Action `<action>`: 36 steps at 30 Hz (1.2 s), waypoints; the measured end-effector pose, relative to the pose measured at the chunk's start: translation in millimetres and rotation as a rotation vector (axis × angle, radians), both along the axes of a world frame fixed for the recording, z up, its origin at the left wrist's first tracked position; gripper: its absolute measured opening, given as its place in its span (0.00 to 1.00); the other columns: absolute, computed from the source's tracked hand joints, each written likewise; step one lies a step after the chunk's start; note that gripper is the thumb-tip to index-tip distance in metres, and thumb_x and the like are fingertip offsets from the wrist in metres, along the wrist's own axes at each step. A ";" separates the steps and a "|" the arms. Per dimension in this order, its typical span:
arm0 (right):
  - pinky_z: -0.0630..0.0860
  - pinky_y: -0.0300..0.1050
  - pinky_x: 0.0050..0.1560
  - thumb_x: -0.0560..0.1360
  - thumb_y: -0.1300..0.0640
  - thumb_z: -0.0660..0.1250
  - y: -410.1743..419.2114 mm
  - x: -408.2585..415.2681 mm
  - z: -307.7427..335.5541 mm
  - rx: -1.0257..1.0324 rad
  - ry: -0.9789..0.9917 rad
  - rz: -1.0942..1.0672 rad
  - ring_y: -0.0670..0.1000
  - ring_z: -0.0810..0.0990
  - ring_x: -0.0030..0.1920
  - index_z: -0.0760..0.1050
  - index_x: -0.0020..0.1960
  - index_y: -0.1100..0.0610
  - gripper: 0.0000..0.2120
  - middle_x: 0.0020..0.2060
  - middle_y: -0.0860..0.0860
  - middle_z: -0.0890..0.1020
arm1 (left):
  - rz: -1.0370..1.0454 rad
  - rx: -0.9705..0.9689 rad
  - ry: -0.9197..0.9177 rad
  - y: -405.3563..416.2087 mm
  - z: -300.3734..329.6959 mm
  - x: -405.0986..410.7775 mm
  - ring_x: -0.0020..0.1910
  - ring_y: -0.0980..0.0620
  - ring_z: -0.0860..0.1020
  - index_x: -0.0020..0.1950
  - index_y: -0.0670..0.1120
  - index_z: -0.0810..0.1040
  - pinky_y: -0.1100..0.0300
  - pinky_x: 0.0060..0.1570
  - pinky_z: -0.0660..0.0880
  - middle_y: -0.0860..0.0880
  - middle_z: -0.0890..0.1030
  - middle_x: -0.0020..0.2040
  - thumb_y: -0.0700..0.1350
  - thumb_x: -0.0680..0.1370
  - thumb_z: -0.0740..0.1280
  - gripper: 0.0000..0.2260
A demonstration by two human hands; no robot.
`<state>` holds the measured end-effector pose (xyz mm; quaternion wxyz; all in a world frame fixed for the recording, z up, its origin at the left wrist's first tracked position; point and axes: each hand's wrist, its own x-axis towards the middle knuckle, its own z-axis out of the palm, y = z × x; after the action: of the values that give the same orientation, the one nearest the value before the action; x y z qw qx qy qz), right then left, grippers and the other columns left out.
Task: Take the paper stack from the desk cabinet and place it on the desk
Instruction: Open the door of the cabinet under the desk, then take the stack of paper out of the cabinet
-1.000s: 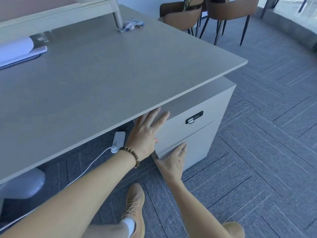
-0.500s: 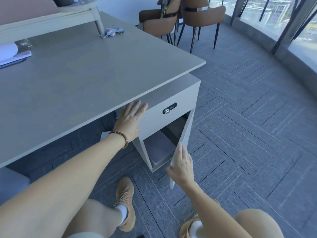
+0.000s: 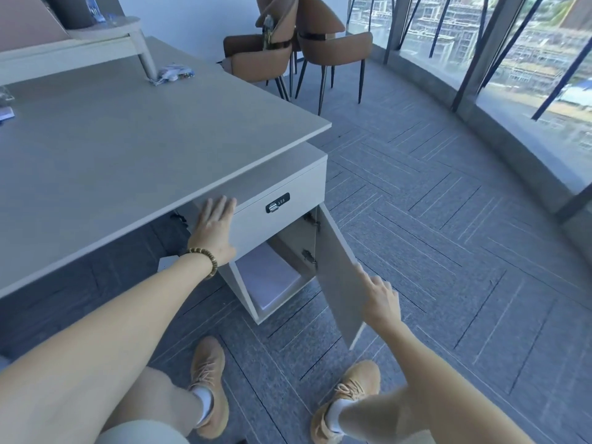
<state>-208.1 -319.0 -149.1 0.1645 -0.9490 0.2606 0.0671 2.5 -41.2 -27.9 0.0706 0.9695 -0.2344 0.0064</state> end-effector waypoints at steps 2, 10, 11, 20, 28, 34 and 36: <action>0.69 0.55 0.60 0.74 0.58 0.61 -23.9 2.9 -0.9 -0.029 0.026 -0.065 0.59 0.73 0.59 0.51 0.77 0.43 0.36 0.60 0.55 0.74 | 0.009 -0.001 -0.011 0.0 -2.8 -0.2 0.80 0.41 0.45 0.81 0.48 0.47 0.50 0.77 0.48 0.47 0.49 0.82 0.39 0.72 0.72 0.45; 0.49 0.69 0.74 0.70 0.50 0.66 -77.2 32.6 11.1 0.001 0.196 -0.210 0.62 0.45 0.79 0.45 0.80 0.44 0.45 0.80 0.58 0.51 | 0.027 0.004 -0.067 -0.9 -12.4 -0.4 0.80 0.41 0.45 0.81 0.48 0.48 0.48 0.78 0.52 0.46 0.50 0.82 0.39 0.71 0.72 0.45; 0.46 0.70 0.74 0.70 0.50 0.65 -80.1 34.7 12.5 0.004 0.202 -0.212 0.62 0.42 0.80 0.44 0.80 0.45 0.45 0.80 0.58 0.47 | 0.032 0.004 -0.072 -1.0 -13.0 -0.7 0.80 0.41 0.45 0.81 0.48 0.48 0.48 0.78 0.51 0.46 0.50 0.82 0.40 0.72 0.73 0.45; 0.51 0.68 0.75 0.73 0.45 0.64 -52.3 42.9 29.3 0.067 0.188 -0.112 0.62 0.49 0.79 0.55 0.79 0.54 0.38 0.79 0.59 0.53 | 0.115 0.049 -0.045 -19.8 1.2 -21.4 0.80 0.40 0.48 0.80 0.43 0.50 0.42 0.77 0.52 0.42 0.52 0.81 0.45 0.73 0.72 0.42; 0.65 0.56 0.72 0.75 0.49 0.64 -8.1 59.6 26.8 0.227 0.145 -0.016 0.58 0.66 0.74 0.62 0.76 0.57 0.31 0.74 0.56 0.68 | -0.008 -0.122 0.054 -48.0 -58.2 -78.9 0.80 0.45 0.54 0.77 0.43 0.62 0.51 0.77 0.56 0.42 0.57 0.80 0.40 0.78 0.62 0.26; 0.72 0.55 0.65 0.77 0.48 0.64 4.2 108.8 -22.4 0.305 0.159 0.034 0.61 0.72 0.68 0.63 0.74 0.58 0.29 0.69 0.59 0.71 | 0.168 -0.173 0.369 -64.0 -145.3 -56.4 0.75 0.44 0.64 0.75 0.40 0.63 0.48 0.70 0.69 0.42 0.67 0.75 0.43 0.78 0.63 0.25; 0.75 0.54 0.62 0.77 0.49 0.64 2.7 127.8 -47.0 0.342 0.152 0.042 0.62 0.74 0.65 0.62 0.75 0.58 0.29 0.67 0.61 0.72 | 0.190 -0.164 0.430 -71.6 -177.1 -38.5 0.73 0.44 0.66 0.74 0.40 0.64 0.48 0.68 0.71 0.42 0.68 0.73 0.43 0.78 0.63 0.24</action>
<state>-80.3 -316.3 -196.1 0.3018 -0.9046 0.2372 0.1854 -36.1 -112.7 -205.0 0.1966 0.9573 -0.1205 -0.1747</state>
